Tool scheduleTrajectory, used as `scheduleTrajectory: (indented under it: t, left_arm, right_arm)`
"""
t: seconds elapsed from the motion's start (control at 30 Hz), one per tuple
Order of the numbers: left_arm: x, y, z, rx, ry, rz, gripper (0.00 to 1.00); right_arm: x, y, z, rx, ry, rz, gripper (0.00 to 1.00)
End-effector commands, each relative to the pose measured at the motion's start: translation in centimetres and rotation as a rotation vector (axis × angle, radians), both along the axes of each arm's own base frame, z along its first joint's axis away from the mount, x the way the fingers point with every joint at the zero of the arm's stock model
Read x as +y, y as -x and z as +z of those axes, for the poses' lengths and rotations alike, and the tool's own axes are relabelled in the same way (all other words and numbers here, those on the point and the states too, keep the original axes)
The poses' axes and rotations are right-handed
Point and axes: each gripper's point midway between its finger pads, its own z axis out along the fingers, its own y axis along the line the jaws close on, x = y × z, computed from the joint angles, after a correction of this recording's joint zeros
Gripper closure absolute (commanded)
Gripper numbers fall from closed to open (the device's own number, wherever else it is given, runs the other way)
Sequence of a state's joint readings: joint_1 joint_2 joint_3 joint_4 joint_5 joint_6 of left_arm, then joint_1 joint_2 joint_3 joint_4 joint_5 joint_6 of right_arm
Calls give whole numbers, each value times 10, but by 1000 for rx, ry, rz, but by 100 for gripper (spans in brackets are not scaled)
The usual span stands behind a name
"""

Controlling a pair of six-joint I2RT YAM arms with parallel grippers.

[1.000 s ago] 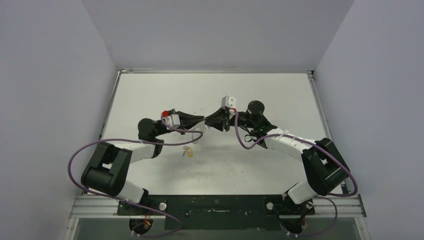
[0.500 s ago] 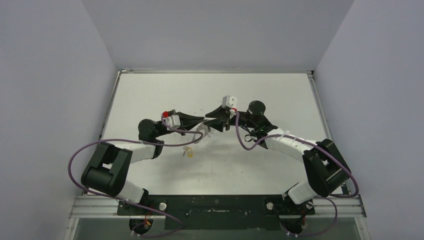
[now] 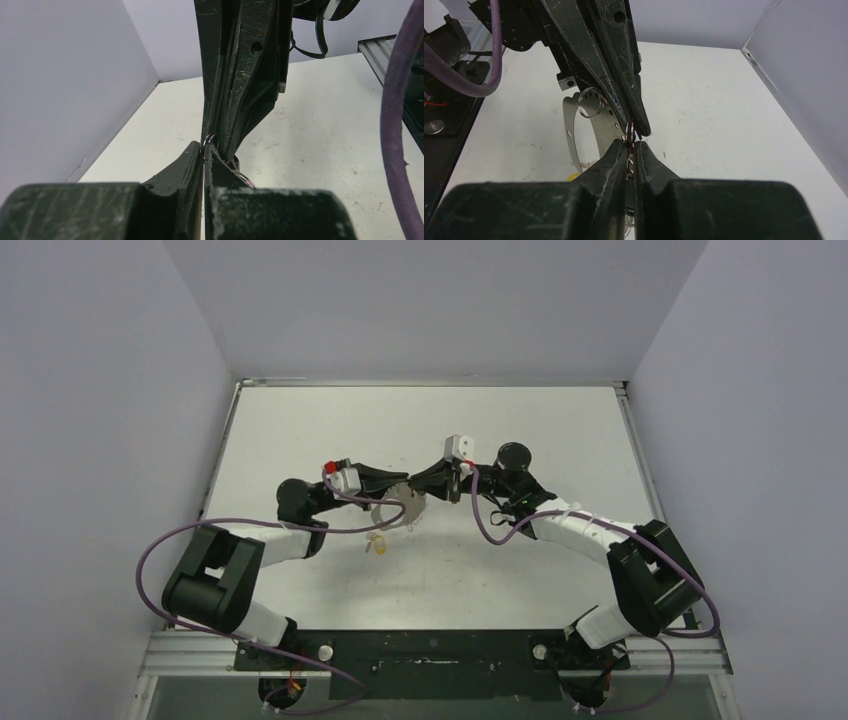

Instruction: Put the keys on the keyring

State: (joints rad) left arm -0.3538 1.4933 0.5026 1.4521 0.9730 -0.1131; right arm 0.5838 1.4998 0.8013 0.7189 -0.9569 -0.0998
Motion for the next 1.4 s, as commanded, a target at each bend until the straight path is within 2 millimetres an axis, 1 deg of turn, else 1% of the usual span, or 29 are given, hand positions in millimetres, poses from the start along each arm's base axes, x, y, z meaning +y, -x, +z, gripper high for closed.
scheduleTrajectory:
  t: [0.0,0.1,0.13,0.17,0.2,0.27,0.33,0.4,0.5,0.57,0.6,0.77,0.9,1.0,1.2,1.37]
  left_arm:
    - [-1,14,16,-74,17,-33,100]
    - [-1,16,16,-72,7,-41,91]
    - [0,17,16,-72,3,-40,86]
    - [0,18,16,-69,-3,-41,80]
    - [1,19,16,-68,-11,-41,76]
    - [2,21,17,-65,-31,-37,70]
    - [4,23,19,-57,-56,-26,64]
    - [7,24,21,-75,-106,-9,60]
    - [12,28,13,-52,-237,3,57]
    - [17,33,5,-41,-334,9,57]
    - [21,39,-4,5,-384,3,56]
    - [29,59,-9,8,-498,-47,56]
    - [28,71,-17,15,-554,-96,55]
    - [22,77,-25,33,-571,-133,56]
    - [-2,82,-36,37,-563,-189,66]
    - [-12,78,-44,41,-557,-187,80]
  right_arm:
    - [-10,-2,28,-100,-18,-33,100]
    - [-14,1,18,-86,60,-40,100]
    - [-15,3,14,-86,96,-43,100]
    - [-17,6,7,-85,145,-42,100]
    - [-20,13,-5,-58,212,-36,100]
    - [-25,20,-16,-58,305,-26,100]
    - [-32,27,-26,-28,380,-19,100]
    - [-37,31,-32,-9,432,-24,100]
    - [-41,39,-36,-8,506,1,100]
    - [-41,46,-38,-19,549,33,100]
    - [-40,49,-38,-19,564,49,100]
    - [-30,66,-39,-17,606,147,100]
    - [-20,77,-40,-22,610,201,100]
    - [-13,81,-39,-29,602,221,100]
    - [-5,87,-39,-30,591,242,100]
    - [-4,88,-39,-32,587,241,100]
